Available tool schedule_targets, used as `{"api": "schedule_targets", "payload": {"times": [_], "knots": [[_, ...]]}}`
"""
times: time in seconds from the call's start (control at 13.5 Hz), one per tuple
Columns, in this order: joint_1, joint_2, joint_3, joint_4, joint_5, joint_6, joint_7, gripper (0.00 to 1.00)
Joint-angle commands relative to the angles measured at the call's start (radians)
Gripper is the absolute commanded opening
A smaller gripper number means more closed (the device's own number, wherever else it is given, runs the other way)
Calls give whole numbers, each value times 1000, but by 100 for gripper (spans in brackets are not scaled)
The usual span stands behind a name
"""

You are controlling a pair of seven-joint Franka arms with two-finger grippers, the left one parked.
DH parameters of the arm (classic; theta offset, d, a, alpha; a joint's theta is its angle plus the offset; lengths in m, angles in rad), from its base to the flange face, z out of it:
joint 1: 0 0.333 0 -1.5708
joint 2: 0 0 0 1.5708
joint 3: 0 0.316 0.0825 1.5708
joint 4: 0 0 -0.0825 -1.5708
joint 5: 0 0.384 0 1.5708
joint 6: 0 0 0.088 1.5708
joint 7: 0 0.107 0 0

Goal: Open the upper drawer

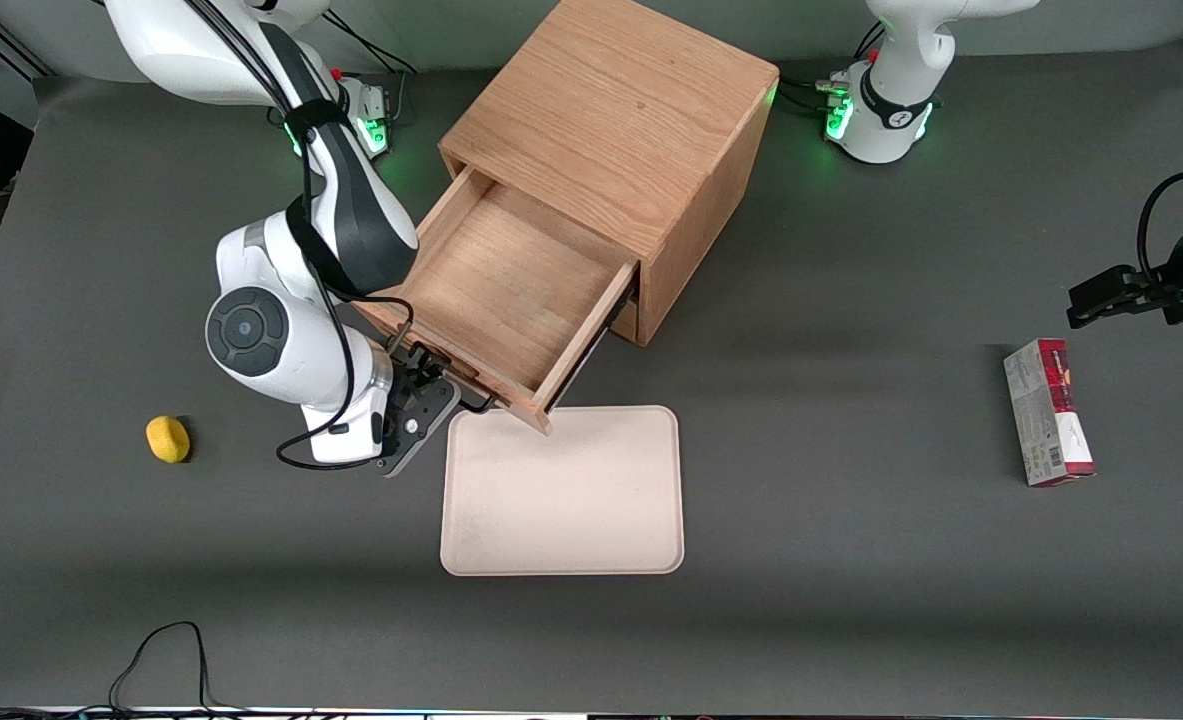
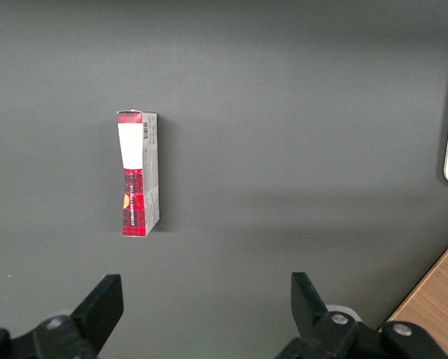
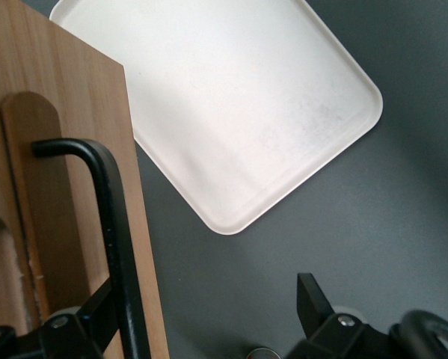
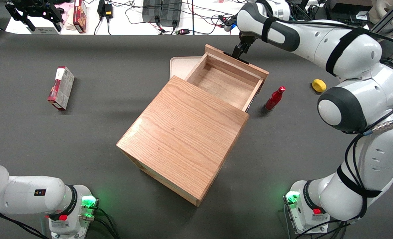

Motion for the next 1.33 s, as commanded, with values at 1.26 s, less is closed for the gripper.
{"api": "schedule_targets", "payload": {"times": [1.26], "knots": [[-12,-230,-201,246,-127,-479,732,100]]}}
